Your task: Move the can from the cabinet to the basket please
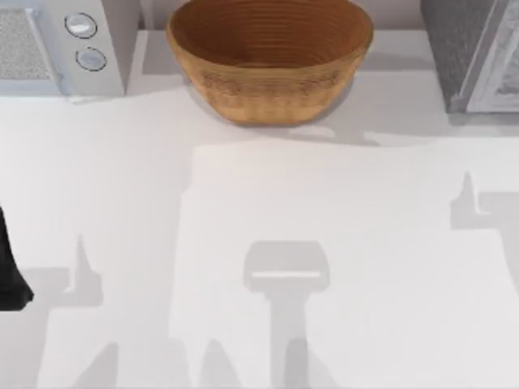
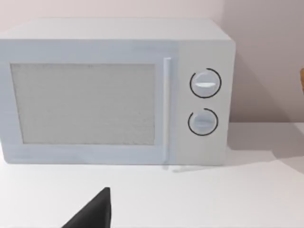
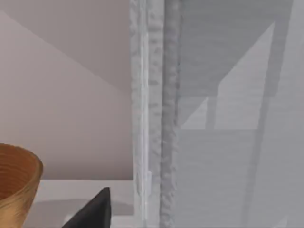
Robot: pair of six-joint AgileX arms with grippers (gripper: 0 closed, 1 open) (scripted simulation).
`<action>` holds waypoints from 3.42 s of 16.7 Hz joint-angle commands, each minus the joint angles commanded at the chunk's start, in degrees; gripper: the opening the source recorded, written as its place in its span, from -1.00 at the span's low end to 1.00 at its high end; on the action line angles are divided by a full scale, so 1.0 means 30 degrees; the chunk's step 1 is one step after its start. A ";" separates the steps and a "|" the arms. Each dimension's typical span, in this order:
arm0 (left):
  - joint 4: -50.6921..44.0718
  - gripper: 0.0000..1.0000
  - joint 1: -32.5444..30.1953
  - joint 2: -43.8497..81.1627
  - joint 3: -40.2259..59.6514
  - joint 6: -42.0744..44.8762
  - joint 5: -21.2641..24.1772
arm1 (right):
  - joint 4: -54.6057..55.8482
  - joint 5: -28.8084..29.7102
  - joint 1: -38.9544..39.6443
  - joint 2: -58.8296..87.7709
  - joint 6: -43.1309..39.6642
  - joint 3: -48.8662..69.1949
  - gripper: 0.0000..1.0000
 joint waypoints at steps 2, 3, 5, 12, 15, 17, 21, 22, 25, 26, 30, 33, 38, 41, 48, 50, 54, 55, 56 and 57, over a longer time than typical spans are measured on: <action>0.0000 1.00 0.0000 0.0000 0.0000 0.0000 0.0000 | -0.0909 0.0429 0.0389 0.2908 0.0037 0.4287 1.00; 0.0000 1.00 0.0000 0.0000 0.0000 0.0000 0.0000 | -0.1354 0.0639 0.0581 0.4358 0.0056 0.6410 1.00; 0.0000 1.00 0.0000 0.0000 0.0000 0.0000 0.0000 | -0.2210 0.1043 0.0956 0.7123 0.0093 1.0417 1.00; 0.0000 1.00 0.0000 0.0000 0.0000 0.0000 0.0000 | -0.4325 0.2042 0.1890 1.3851 0.0181 1.9350 1.00; 0.0000 1.00 0.0000 0.0000 0.0000 0.0000 0.0000 | -0.4585 0.2162 0.2007 1.4672 0.0189 2.0291 1.00; 0.0000 1.00 0.0000 0.0000 0.0000 0.0000 0.0000 | -0.4585 0.2162 0.2007 1.4672 0.0189 2.0291 1.00; 0.0000 1.00 0.0000 0.0000 0.0000 0.0000 0.0000 | -0.4440 0.2448 0.2240 1.4744 0.0176 2.0441 1.00; 0.0000 1.00 0.0000 0.0000 0.0000 0.0000 0.0000 | -0.4353 0.2898 0.2685 1.4930 0.0159 2.0589 1.00; 0.0000 1.00 0.0000 0.0000 0.0000 0.0000 0.0000 | -0.4049 0.4940 0.4630 1.5819 0.0136 2.1088 1.00; 0.0000 1.00 0.0000 0.0000 0.0000 0.0000 0.0000 | -0.3936 0.5694 0.5345 1.6145 0.0128 2.1232 1.00; 0.0000 1.00 0.0000 0.0000 0.0000 0.0000 0.0000 | -0.3559 0.7673 0.7333 1.6892 0.0096 2.1579 1.00; 0.0000 1.00 0.0000 0.0000 0.0000 0.0000 0.0000 | -0.3549 0.7698 0.7360 1.6896 0.0096 2.1580 1.00; 0.0000 1.00 0.0000 0.0000 0.0000 0.0000 0.0000 | -0.3541 0.7135 0.6771 1.8246 0.0101 2.2922 1.00; 0.0000 1.00 0.0000 0.0000 0.0000 0.0000 0.0000 | -0.3478 0.6442 0.6054 2.0013 0.0102 2.4633 1.00; 0.0000 1.00 0.0000 0.0000 0.0000 0.0000 0.0000 | -0.3445 0.6085 0.5684 2.0774 0.0103 2.5378 0.85; 0.0000 1.00 0.0000 0.0000 0.0000 0.0000 0.0000 | -0.3445 0.6085 0.5684 2.0774 0.0103 2.5378 0.55; 0.0000 1.00 0.0000 0.0000 0.0000 0.0000 0.0000 | -0.3445 0.6085 0.5684 2.0774 0.0103 2.5378 -0.06; 0.0000 1.00 0.0000 0.0000 0.0000 0.0000 0.0000 | -0.3445 0.6085 0.5684 2.0774 0.0103 2.5378 -0.21; 0.0000 1.00 0.0000 0.0000 0.0000 0.0000 0.0000 | -0.3445 0.6085 0.5684 2.0774 0.0103 2.5378 -0.36; 0.0000 1.00 0.0000 0.0000 0.0000 0.0000 0.0000 | -0.3445 0.6085 0.5684 2.0774 0.0103 2.5378 -0.51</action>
